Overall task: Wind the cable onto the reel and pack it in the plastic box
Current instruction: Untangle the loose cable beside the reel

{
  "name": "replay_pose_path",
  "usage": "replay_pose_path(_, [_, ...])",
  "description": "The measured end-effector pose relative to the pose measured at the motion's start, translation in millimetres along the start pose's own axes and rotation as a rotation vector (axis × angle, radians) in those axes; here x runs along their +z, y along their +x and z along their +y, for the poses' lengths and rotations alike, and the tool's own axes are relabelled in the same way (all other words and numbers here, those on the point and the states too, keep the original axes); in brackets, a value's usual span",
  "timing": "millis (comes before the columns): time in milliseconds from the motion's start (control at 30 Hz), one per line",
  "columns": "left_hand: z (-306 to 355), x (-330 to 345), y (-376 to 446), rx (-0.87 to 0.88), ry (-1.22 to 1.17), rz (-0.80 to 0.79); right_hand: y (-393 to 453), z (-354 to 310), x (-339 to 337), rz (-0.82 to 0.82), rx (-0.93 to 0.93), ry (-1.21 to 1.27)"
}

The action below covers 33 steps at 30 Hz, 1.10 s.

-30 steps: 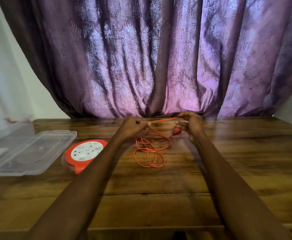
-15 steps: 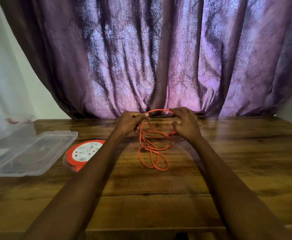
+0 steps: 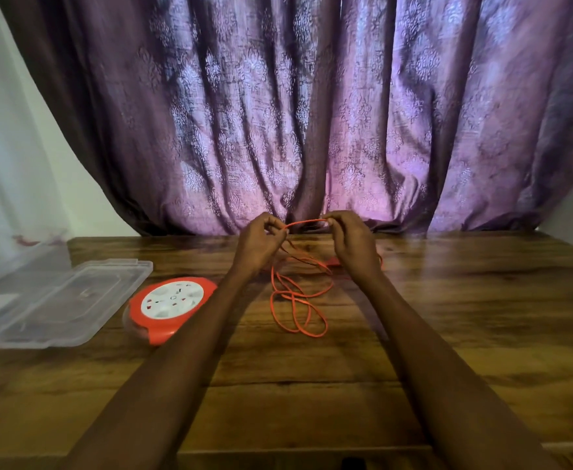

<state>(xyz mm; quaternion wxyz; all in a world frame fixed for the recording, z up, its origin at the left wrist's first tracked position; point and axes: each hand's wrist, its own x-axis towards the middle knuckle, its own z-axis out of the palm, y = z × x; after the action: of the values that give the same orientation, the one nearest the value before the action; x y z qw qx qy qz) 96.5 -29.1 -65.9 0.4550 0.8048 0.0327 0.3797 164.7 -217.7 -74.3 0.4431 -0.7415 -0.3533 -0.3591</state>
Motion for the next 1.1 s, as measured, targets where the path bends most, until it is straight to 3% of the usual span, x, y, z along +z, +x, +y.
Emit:
replay_pose_path(133, [-0.8,3.6,-1.2,0.034,0.092,0.117,3.3,7.8,-8.0,0.154,0.160,0.157])
replay_pose_path(300, [-5.4,8.1,3.3,-0.076,0.130,0.033,5.9,14.3,-12.6,0.285,0.251,0.212])
replay_pose_path(367, [-10.6,9.0,5.3,-0.174,-0.011,-0.028,5.3,18.8,-14.7,0.298,0.276,0.181])
replay_pose_path(433, [-12.6,6.3,6.2,-0.223,-0.161,-0.091,4.2,26.4,-15.3,0.223,0.308,0.051])
replay_pose_path(500, [-11.9,2.8,7.9,-0.177,-0.162,-0.111,1.9,34.7,-14.2,0.084,0.397,-0.081])
replay_pose_path(667, [-2.0,-1.7,12.6,-0.067,-0.130,-0.030,-4.9,39.3,-14.3,-0.137,0.507,-0.253])
replay_pose_path(767, [5.0,-3.8,14.4,0.003,-0.147,-0.005,-4.2,28.9,-12.9,-0.127,0.412,-0.249])
replay_pose_path(867, [12.3,-7.2,17.9,0.041,-0.169,-0.029,-0.6,12.8,-10.3,-0.077,0.174,-0.260])
replay_pose_path(967, [19.0,-7.5,21.4,0.024,-0.176,-0.078,3.2,-8.9,-3.9,-0.125,-0.022,-0.155])
replay_pose_path(1100, [23.5,-9.9,20.1,0.236,0.073,0.011,-1.0,-30.3,6.3,-0.127,-0.187,-0.136])
